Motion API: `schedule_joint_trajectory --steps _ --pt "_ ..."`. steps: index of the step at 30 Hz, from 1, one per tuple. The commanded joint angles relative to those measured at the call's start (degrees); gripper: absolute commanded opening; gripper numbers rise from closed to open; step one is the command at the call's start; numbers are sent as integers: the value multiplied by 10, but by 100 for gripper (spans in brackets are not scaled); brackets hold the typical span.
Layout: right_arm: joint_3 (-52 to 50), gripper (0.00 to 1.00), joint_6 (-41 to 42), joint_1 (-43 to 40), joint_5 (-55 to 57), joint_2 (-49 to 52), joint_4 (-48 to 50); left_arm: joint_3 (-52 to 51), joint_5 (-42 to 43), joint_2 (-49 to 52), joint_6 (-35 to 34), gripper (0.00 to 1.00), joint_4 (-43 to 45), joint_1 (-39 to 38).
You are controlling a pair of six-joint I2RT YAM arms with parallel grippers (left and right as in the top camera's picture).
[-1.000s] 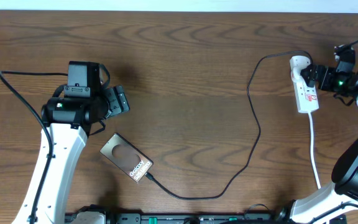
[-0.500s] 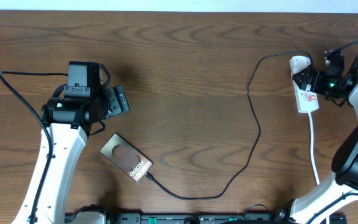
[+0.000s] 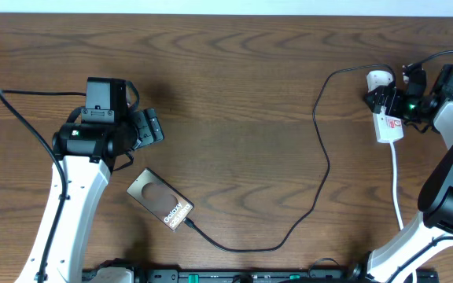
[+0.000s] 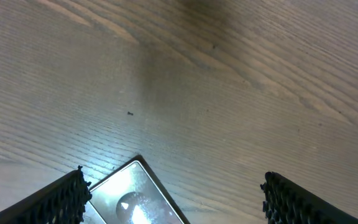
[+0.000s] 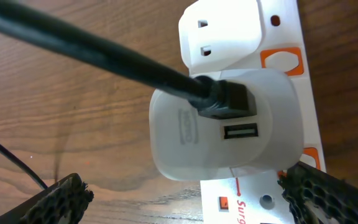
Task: Plug charger to phone and switch on socket
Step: 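Press down the orange switch beside the plug with the right gripper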
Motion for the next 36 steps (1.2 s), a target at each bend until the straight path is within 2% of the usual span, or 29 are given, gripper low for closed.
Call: schedule_joint_trajectory --steps 1,36 --pt "0 99 4 6 -8 5 3 16 -9 2 -3 88 -2 -2" --pt "0 99 24 37 18 9 40 8 -9 3 -8 88 -2 -2"
